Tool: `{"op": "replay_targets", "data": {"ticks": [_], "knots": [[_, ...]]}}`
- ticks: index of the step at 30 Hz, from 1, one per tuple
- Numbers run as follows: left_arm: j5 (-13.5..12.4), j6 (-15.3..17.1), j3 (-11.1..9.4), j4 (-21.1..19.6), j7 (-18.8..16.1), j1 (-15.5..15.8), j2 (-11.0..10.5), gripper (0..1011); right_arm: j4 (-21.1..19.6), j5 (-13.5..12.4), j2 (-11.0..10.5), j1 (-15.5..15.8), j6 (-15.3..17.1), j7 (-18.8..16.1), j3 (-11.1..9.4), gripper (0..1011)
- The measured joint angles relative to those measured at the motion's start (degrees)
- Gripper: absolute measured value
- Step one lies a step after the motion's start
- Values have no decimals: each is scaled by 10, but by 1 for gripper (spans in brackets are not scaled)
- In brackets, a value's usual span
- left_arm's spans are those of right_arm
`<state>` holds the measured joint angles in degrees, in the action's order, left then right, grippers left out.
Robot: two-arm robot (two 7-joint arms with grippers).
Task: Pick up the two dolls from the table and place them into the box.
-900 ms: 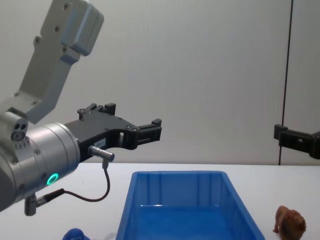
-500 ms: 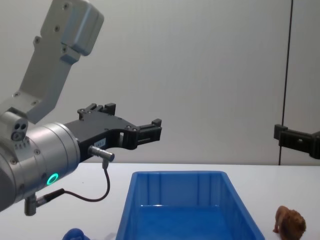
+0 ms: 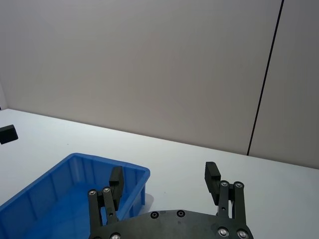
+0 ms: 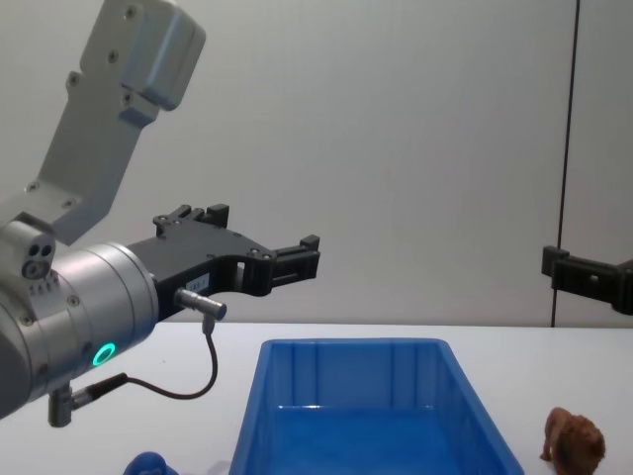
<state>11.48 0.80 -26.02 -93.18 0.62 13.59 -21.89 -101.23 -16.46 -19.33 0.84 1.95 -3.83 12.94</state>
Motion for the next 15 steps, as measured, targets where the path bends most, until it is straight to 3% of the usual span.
{"op": "replay_targets", "data": {"ticks": [15], "knots": [[0,0,0,0,0,0,0,1002,6,2,-1,-5,-4,-9,-3,1001]]}}
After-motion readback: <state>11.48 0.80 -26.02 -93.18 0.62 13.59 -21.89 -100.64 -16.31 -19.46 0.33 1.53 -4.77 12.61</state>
